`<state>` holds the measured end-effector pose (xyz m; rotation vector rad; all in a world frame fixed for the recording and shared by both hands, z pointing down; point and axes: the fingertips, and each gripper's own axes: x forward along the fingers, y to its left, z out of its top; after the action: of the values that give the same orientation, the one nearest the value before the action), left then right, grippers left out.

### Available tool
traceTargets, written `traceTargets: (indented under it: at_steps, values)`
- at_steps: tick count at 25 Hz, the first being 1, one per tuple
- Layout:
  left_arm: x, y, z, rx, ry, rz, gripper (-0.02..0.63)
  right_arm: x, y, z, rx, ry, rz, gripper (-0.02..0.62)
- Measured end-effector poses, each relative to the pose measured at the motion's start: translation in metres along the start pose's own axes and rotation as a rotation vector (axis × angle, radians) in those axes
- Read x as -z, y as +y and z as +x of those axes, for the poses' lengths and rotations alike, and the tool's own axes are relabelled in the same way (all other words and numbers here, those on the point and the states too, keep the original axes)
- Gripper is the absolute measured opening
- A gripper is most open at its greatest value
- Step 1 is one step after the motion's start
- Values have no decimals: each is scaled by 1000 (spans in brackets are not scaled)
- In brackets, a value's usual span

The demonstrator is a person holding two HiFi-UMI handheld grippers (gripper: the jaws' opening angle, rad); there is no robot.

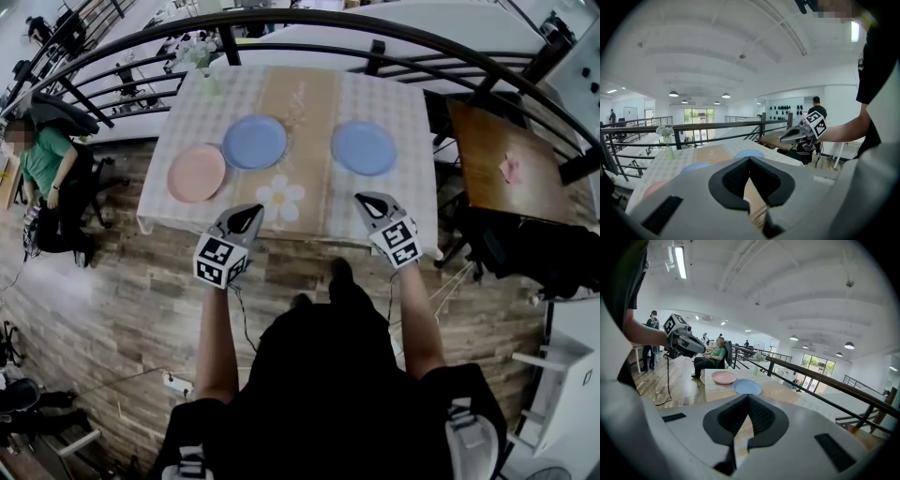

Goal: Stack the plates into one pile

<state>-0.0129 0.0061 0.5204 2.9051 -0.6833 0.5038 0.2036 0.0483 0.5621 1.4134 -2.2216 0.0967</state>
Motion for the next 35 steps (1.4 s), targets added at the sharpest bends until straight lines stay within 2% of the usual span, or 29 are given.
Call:
traceTargets:
  at_steps: [9, 12, 21, 27, 35]
  values:
    - [0, 1, 25, 14, 12, -16, 0, 13, -17, 10, -14, 7, -12, 0]
    - [0, -2, 41, 14, 18, -23, 0, 24, -26, 8, -10, 40, 17, 0]
    - [-15, 3, 78, -18, 17, -26, 0, 49, -75, 18, -5, 66, 18, 0]
    - [-12, 1, 92, -40, 34, -41, 0, 71, -78, 35, -123, 89, -52, 0]
    - [-6, 8, 97, -113, 59, -81, 0, 113, -101, 64, -162, 191, -154, 2]
